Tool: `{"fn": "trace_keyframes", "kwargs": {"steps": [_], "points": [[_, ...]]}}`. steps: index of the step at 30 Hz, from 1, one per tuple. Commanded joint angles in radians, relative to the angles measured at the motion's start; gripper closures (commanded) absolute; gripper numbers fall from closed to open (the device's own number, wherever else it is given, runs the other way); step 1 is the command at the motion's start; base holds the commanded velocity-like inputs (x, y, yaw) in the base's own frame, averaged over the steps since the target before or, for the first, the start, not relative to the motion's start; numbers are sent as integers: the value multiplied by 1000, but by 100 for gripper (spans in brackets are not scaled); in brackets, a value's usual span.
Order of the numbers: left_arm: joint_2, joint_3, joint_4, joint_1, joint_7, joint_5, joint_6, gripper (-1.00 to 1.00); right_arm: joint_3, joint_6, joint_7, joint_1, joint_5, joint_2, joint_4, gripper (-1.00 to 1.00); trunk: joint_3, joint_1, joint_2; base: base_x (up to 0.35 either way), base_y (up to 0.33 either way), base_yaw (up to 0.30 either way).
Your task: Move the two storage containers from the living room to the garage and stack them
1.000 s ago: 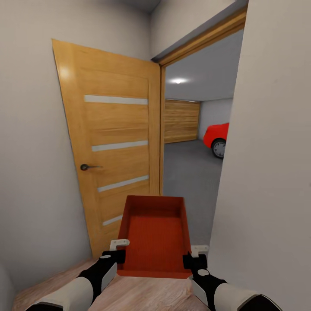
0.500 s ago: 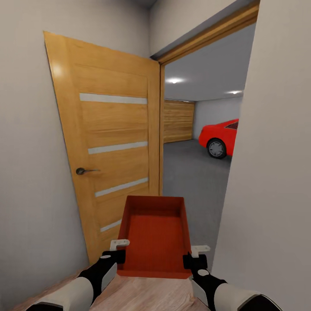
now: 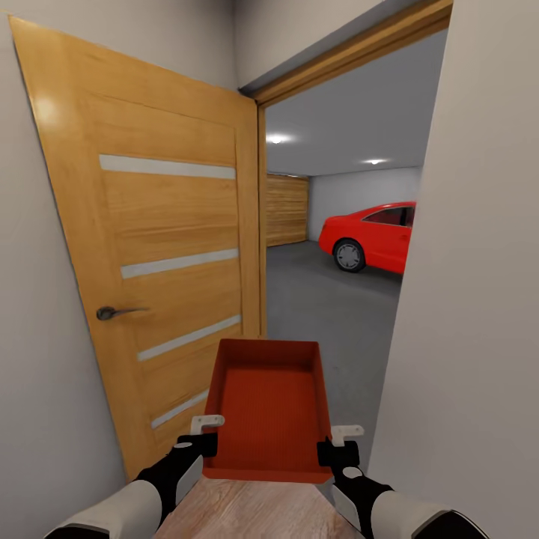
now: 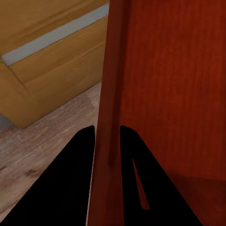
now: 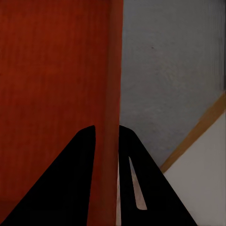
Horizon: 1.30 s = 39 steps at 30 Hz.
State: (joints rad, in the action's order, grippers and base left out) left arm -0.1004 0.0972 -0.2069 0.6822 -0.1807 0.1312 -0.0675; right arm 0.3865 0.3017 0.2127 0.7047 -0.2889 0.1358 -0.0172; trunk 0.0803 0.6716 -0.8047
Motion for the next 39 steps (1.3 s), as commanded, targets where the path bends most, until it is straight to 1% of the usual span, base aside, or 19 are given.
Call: {"fn": "trace_keyframes", "kwargs": {"steps": [1, 39], "points": [[7, -22, -5, 0, -12, -2, -7, 100, -33, 0, -1, 1, 8, 1, 0, 100, 2, 1, -1, 245, 217, -246], [7, -22, -5, 0, -12, -2, -7, 100, -32, 0, 0, 1, 8, 2, 0, 100, 2, 1, -1, 245, 206, -247]]}}
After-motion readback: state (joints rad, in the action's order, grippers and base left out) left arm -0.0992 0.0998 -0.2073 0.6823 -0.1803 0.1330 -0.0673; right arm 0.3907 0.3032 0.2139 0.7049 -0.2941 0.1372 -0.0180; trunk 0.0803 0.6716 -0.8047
